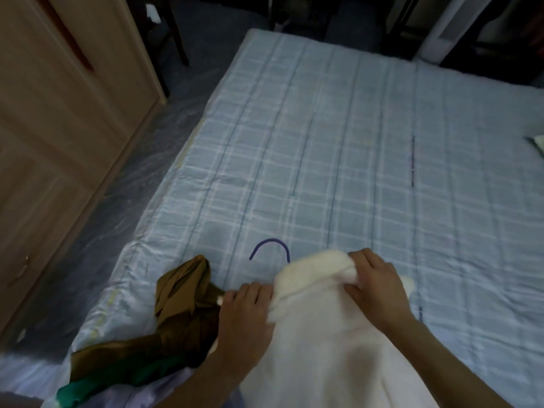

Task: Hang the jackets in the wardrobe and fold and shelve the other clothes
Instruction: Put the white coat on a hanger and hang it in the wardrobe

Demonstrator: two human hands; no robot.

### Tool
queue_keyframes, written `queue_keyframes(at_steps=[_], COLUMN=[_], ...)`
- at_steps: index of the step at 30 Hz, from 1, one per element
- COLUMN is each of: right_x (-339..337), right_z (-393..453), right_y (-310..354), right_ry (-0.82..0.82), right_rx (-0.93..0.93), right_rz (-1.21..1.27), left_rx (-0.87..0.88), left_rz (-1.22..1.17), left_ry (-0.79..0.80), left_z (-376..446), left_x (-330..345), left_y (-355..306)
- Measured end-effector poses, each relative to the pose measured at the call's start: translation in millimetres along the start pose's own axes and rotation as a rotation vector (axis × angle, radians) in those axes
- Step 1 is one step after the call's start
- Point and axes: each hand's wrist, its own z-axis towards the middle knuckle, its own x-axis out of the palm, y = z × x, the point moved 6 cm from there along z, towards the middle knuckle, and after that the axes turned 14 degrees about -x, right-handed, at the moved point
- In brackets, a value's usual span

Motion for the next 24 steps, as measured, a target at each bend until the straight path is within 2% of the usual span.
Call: queue_keyframes(at_steps=[4,9,14,19,22,24], right_x=[-83,-194,-293,-370,-401,-416], right_z=[-36,-75,-121,-158,-176,-186], right_y=[18,47,96,152,180,195], right_ry=[-0.160,-0.444,-0.652,-0.850,-0.995,-1.081], right_rx=[0.039,0.116,0.061,-0.035,-0.106,-0.141], right_rz=[0.008,0.010,-0.053,-0.149,-0.139,-0.118], left_rx=[0.102,0.227,0.409,0.504,0.511,0.499], left_rz=[-0.092,-0.156,-0.119,-0.136,-0.195,-0.277], left_ry=[-0.153,-0.354,-0.555,-0.752,-0.759,-0.663], left_z=[-4,-2,-26,-68,-88,-101], left_x=[-60,-170,-274,-367,-414,-444], left_y=[-42,-103,-156,-183,-189,-189])
